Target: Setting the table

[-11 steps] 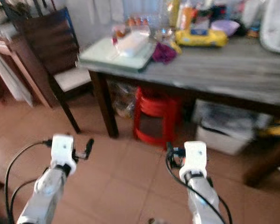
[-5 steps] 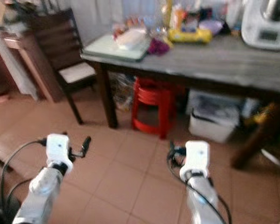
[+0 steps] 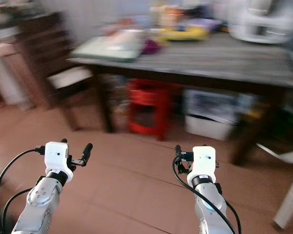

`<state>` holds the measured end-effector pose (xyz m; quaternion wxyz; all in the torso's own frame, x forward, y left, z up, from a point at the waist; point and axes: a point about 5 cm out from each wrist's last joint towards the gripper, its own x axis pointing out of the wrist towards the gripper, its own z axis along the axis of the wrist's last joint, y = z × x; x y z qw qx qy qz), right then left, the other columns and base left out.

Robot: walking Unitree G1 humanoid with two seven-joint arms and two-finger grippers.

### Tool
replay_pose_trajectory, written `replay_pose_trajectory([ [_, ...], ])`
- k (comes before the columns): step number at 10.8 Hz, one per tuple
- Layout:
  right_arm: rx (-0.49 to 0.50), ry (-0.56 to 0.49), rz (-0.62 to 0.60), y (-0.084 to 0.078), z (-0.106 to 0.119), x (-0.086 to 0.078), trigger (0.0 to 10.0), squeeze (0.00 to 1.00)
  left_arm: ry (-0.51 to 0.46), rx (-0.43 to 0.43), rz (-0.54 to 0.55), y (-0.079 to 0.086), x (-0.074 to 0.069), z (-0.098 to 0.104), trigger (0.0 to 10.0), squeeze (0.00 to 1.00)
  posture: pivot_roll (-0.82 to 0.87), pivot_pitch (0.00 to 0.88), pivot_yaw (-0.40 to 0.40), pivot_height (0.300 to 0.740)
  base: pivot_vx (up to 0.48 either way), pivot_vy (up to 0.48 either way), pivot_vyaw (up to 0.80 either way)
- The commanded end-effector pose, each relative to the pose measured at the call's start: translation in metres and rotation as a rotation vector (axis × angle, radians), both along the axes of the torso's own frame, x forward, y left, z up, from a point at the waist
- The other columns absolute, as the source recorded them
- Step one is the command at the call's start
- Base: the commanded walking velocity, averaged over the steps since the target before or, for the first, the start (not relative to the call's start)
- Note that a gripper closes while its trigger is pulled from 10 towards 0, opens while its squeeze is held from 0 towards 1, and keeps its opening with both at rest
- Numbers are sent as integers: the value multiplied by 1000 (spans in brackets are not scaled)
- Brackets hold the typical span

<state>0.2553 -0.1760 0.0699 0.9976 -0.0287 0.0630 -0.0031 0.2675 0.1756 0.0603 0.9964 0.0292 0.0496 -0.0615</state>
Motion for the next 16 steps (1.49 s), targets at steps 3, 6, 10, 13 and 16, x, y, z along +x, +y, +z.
replay_pose_trajectory([
  [3, -10, -51, 0, -1, 15, 2, 10000, 0, -41, -27, -20, -6, 4, 13, 10000, 0, -183, 52, 74, 740, 0, -446, -473],
  [6, -26, -107, 23, 5, 29, 4, 10000, 0, -73, -44, -32, -10, 7, 24, 10000, 0, -183, 57, 76, 740, 0, -445, 0],
  [10, -51, -171, 7, 4, 46, 5, 10000, 0, -87, -61, -46, -15, 2, 32, 10000, 0, -178, 64, 75, 740, 0, -433, -275],
  [13, -55, -172, 17, 7, 47, 4, 10000, 0, -94, -55, -59, -17, 3, 35, 10000, 0, -174, 66, 75, 740, 0, -376, -169],
  [16, -47, -169, 29, 12, 46, 5, 10000, 0, -89, -46, -66, -19, 4, 35, 10000, 0, -174, 65, 77, 740, 0, -412, 0],
])
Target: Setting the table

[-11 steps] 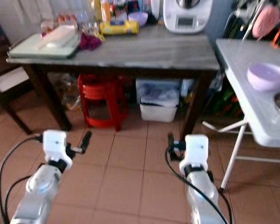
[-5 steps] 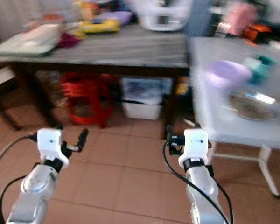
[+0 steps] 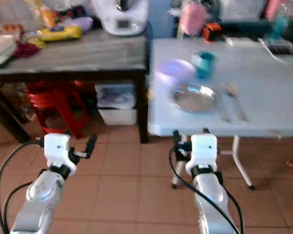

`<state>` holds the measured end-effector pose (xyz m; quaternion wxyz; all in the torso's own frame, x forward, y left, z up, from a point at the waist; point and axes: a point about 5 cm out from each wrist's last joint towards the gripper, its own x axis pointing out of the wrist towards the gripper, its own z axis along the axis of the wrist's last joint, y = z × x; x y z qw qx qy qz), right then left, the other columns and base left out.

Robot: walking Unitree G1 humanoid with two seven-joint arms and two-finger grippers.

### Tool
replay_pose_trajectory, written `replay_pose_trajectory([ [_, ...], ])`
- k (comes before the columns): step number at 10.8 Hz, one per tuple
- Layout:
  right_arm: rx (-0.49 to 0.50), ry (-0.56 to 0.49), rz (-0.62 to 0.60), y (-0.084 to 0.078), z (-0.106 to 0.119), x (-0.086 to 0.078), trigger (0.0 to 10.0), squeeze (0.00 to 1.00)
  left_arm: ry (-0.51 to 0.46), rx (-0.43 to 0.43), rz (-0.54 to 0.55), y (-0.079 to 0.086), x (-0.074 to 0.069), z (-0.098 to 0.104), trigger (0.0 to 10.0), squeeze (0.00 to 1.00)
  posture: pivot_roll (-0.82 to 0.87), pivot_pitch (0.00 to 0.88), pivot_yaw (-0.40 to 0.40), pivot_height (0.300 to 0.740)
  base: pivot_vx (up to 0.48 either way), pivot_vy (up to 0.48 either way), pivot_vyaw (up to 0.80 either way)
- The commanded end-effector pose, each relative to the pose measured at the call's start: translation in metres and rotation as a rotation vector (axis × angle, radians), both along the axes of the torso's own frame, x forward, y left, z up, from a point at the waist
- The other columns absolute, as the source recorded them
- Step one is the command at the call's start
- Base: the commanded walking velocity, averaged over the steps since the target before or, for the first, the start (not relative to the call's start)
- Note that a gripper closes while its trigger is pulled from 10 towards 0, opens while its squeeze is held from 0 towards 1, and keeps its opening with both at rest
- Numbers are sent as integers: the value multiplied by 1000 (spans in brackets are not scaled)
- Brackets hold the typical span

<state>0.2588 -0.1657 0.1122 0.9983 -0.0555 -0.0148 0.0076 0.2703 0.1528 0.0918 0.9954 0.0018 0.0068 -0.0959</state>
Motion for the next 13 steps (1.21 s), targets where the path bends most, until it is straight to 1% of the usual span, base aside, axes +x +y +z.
replay_pose_trajectory([
  [1, 5, -15, 5, 2, 4, 2, 10000, 0, -10, 17, 8, 4, 2, 4, 10000, 0, -176, 66, 77, 740, 0, -409, 0],
  [3, -1, -14, 8, 1, 4, 2, 10000, 0, -10, 3, 21, 3, 2, 3, 10000, 0, -180, 63, 75, 740, 0, 0, 0],
  [4, -6, -13, 19, 2, 4, 2, 10000, 0, -22, 12, 16, 3, 2, 3, 10000, 0, -181, 60, 73, 740, 0, 0, 0],
  [6, -16, -12, 34, 4, 4, 2, 10000, 0, -20, -13, 21, 4, 2, 3, 10000, 0, -182, 61, 69, 740, 0, 0, 0],
  [8, -21, -11, 38, 4, 3, 2, 10000, 0, -21, -19, 14, 3, 2, 3, 10000, 0, -181, 62, 69, 740, 0, 0, 0],
  [9, -22, -8, 39, 3, 3, 2, 10000, 0, -22, -28, 4, 2, 2, 3, 10000, 0, -182, 62, 69, 740, 0, 0, 0],
  [10, -22, -8, 40, 5, 3, 2, 10000, 0, -34, -53, -27, -2, 1, 5, 10000, 0, -182, 65, 73, 740, 0, 0, 613],
  [12, -16, -6, 38, 6, 2, 2, 10000, 0, -39, -65, -57, -6, 1, 7, 10000, 0, -182, 67, 76, 740, 289, 0, 544],
  [13, -14, -6, 37, 6, 1, 2, 10000, 0, -38, -70, -61, -6, 1, 7, 10000, 0, -182, 66, 77, 740, 337, 0, 0],
])
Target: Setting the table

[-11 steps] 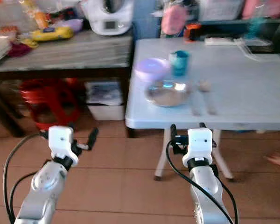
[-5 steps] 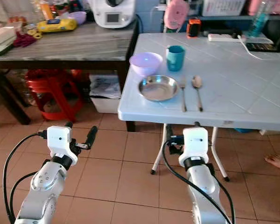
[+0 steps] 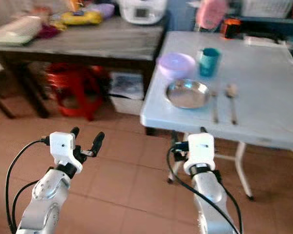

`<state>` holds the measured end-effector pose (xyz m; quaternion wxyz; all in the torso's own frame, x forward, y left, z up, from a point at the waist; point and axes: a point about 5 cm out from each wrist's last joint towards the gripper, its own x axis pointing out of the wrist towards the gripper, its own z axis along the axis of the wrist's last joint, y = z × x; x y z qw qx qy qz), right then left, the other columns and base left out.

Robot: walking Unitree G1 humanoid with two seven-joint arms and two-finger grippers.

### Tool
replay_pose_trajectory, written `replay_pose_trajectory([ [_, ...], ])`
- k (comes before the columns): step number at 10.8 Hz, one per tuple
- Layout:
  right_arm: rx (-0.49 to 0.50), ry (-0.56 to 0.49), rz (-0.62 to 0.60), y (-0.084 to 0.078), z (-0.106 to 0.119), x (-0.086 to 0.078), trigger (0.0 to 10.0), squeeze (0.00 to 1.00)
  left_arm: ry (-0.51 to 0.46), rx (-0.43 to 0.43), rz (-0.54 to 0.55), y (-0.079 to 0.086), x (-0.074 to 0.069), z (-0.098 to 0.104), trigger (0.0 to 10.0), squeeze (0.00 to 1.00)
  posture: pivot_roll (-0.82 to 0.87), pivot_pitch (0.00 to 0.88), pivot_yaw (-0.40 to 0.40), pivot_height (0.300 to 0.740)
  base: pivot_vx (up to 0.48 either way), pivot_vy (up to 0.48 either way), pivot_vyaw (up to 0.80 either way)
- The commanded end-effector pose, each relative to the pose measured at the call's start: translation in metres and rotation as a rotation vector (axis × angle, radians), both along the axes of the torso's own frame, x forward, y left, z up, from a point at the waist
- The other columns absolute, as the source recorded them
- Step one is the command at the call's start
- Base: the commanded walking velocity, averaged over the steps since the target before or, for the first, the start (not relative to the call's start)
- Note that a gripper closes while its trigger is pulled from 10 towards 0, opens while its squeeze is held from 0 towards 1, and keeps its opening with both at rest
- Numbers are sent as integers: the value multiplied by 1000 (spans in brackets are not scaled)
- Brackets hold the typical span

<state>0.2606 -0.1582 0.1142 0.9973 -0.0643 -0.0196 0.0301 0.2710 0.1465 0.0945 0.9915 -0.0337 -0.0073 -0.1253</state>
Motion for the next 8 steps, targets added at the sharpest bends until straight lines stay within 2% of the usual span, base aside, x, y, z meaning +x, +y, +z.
replay_pose_trajectory([
  [1, 5, 3, -12, -2, -1, 1, 10000, 0, -17, -1, -11, 0, 0, 4, 10000, 0, -183, 65, 77, 740, 337, 0, 0],
  [5, 18, 10, -11, -2, -2, 0, 10000, 0, -7, -4, -45, -4, -1, 2, 10000, 0, -186, 68, 76, 740, 336, 0, 0],
  [7, 18, 10, -6, -2, -2, 1, 10000, 0, 1, -3, -60, -6, -2, 0, 10000, 0, -186, 68, 76, 740, 296, 0, -800],
  [8, 19, 9, -5, -1, -2, 1, 10000, 0, 11, 3, -63, -6, -2, -2, 10000, 0, -185, 67, 75, 740, 0, 0, 0],
])
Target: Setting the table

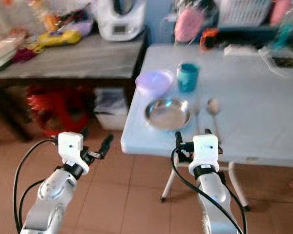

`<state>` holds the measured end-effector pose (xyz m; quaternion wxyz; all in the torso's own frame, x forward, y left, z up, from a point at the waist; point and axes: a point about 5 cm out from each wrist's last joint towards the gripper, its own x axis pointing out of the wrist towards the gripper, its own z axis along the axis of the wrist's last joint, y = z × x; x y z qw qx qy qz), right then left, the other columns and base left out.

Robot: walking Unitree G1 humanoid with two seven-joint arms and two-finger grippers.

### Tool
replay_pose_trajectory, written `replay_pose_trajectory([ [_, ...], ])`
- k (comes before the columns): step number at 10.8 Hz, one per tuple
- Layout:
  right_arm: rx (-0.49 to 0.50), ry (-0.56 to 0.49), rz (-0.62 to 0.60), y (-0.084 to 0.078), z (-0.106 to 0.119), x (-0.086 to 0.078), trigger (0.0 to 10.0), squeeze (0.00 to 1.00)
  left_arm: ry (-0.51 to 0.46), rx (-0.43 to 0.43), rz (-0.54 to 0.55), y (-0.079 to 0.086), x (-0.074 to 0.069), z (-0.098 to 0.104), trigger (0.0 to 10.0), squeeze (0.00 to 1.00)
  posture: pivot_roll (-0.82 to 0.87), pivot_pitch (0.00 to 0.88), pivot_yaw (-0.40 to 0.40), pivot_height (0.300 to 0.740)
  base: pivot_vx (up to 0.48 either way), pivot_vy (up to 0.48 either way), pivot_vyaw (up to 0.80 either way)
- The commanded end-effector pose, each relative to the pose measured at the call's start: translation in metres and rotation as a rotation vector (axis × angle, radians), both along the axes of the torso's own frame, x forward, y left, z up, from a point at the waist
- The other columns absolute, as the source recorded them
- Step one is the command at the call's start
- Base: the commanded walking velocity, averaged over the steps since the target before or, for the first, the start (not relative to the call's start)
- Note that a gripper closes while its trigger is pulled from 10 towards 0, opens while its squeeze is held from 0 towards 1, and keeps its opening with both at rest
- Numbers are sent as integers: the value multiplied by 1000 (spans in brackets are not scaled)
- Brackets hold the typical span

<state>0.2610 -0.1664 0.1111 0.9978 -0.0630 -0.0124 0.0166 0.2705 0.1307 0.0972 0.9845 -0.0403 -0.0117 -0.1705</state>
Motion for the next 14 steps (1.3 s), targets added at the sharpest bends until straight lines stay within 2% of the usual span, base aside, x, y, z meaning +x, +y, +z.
replay_pose_trajectory([
  [1, 14, -7, 26, 8, 1, 0, 10000, 0, 21, 21, 26, 11, -2, -5, 10000, 0, -186, 68, 76, 740, 0, 0, 0],
  [11, -7, -6, 37, 7, 1, -1, 10000, 0, 48, 28, 30, 10, -3, -10, 10000, 0, -190, 68, 62, 740, 0, 0, 0],
  [14, -31, -56, 22, 6, 12, 2, 10000, 0, -6, -4, 9, 9, -1, 3, 10000, 0, -181, 72, 61, 740, 0, 0, 0],
])
